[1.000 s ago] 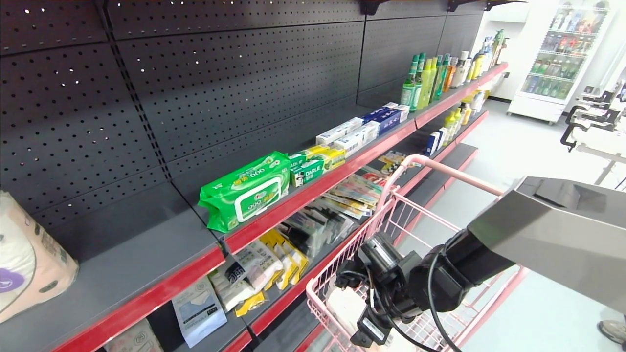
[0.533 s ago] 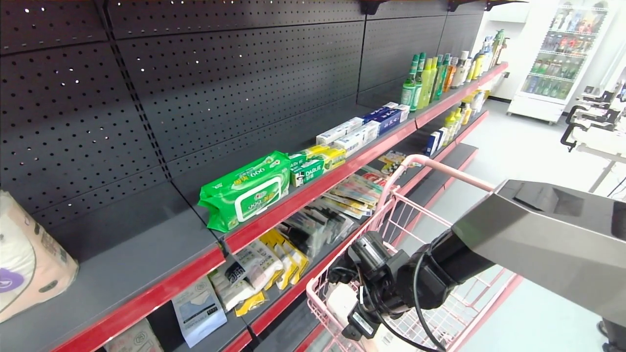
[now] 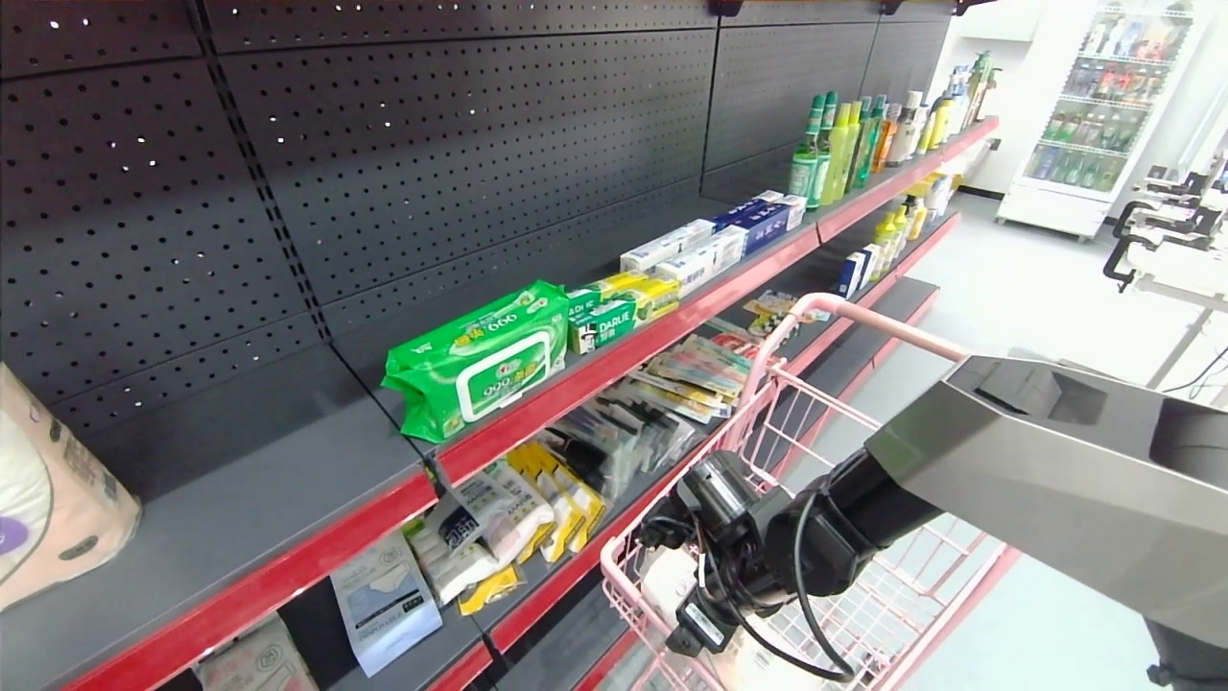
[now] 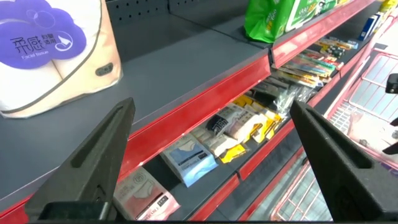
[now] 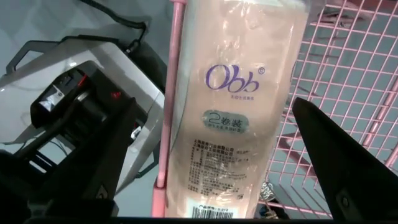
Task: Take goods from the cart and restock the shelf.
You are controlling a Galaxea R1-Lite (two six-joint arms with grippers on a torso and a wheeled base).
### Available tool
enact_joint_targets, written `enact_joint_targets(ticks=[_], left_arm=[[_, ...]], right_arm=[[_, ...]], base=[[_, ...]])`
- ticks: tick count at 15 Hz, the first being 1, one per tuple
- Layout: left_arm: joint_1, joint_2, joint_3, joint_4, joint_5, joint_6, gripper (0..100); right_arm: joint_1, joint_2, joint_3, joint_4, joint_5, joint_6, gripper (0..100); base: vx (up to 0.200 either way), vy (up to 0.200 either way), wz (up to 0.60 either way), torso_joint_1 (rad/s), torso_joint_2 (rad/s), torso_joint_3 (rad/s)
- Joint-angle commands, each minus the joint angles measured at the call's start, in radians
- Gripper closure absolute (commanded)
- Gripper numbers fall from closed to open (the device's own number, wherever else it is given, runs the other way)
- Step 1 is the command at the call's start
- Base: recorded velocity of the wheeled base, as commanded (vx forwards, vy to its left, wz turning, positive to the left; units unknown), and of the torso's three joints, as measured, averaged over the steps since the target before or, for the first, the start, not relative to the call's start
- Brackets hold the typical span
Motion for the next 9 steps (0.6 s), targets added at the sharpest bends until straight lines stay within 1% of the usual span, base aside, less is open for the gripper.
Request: enact_joint_targets(ticks=[1, 4, 9], left_arm=[[0.0, 0.001, 0.0, 0.0, 0.001, 0.001, 0], [0.0, 0.001, 0.0, -0.002, 0.001, 0.002, 0], [0.0, 0.001, 0.0, -0.002, 0.001, 0.004, 0]], right_arm=[[-0.005, 0.011, -0.005, 0.0, -0.003, -0.002, 0], [-0.037, 0.054, -0.014, 0.0, -0.005, -0.027, 0], [-0.049, 0.076, -0.062, 0.006, -0.016, -0.05, 0]], base=[[0.0, 0.0, 0.0, 0.0, 0.0, 0.0], [0.0, 0.0, 0.0, 0.0, 0.0, 0.0], [0.0, 0.0, 0.0, 0.0, 0.0, 0.0]])
